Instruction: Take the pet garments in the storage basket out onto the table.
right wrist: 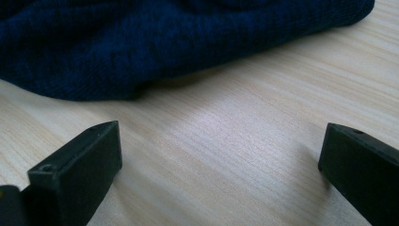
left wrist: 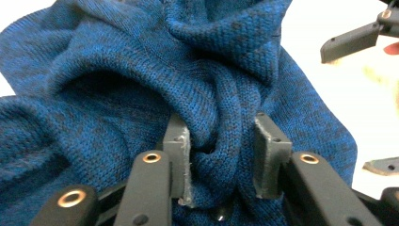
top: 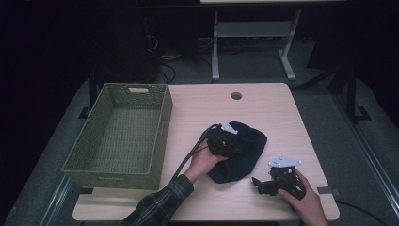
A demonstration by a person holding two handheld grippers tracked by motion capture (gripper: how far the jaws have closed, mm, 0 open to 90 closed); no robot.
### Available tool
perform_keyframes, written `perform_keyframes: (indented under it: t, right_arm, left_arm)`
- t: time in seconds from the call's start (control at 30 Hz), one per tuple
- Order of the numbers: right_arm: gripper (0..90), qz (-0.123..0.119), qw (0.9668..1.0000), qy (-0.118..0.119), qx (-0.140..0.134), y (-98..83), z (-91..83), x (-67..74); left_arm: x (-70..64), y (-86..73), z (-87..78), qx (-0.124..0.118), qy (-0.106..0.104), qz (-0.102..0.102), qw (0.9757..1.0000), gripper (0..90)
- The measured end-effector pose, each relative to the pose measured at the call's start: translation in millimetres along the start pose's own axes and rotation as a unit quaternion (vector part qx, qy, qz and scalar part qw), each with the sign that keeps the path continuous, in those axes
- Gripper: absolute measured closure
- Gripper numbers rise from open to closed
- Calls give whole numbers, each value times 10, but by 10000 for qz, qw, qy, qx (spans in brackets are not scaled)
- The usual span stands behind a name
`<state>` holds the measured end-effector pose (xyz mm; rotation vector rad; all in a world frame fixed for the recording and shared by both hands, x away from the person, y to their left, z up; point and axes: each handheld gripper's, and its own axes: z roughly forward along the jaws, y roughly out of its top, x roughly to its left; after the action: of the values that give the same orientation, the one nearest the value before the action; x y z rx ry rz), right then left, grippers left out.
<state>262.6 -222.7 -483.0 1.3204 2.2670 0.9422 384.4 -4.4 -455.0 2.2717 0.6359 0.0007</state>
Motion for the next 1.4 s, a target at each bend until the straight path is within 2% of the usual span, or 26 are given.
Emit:
perform_keyframes:
  t: [0.1,0.27,0.33,0.43,0.6,0.83,0.97,1.07,1.2,1.33,1.4]
  right_arm:
    - [0,1,10000,1,0,0,0,0]
    - [0,9,10000,10,-2,0,0,1]
    - [0,9,10000,10,-2,0,0,1]
    - [0,9,10000,9,-2,0,0,1]
    - [0,4,10000,13,-3,1,0,1]
    - [0,-2,10000,12,2,0,-1,1]
    - [0,2,10000,15,-2,0,-1,2]
    - [0,-11,10000,12,1,0,-1,0]
    - [0,-4,10000,15,3,0,-1,1]
    - [0,-8,10000,13,2,0,-1,1]
    - [0,-10,10000,13,1,0,-1,1]
  left_arm:
    - [1,9,-9,23,-68,55,10000,563]
    - [-1,29,-76,-19,-59,173,9998,424]
    - [-8,35,-102,25,-29,279,9996,377]
    - [-24,40,-125,14,-35,284,9996,301]
    - [-58,65,-200,-48,80,357,9993,198]
    - [-77,82,-339,-159,163,315,9992,180]
    - [-72,81,-433,-150,203,408,9988,180]
    - [-74,73,-497,-235,239,355,9988,180]
    - [-55,52,-588,-269,295,386,9985,180]
    - [-58,0,-655,-333,349,296,9984,180]
    - [-59,-23,-682,-318,355,326,9983,180]
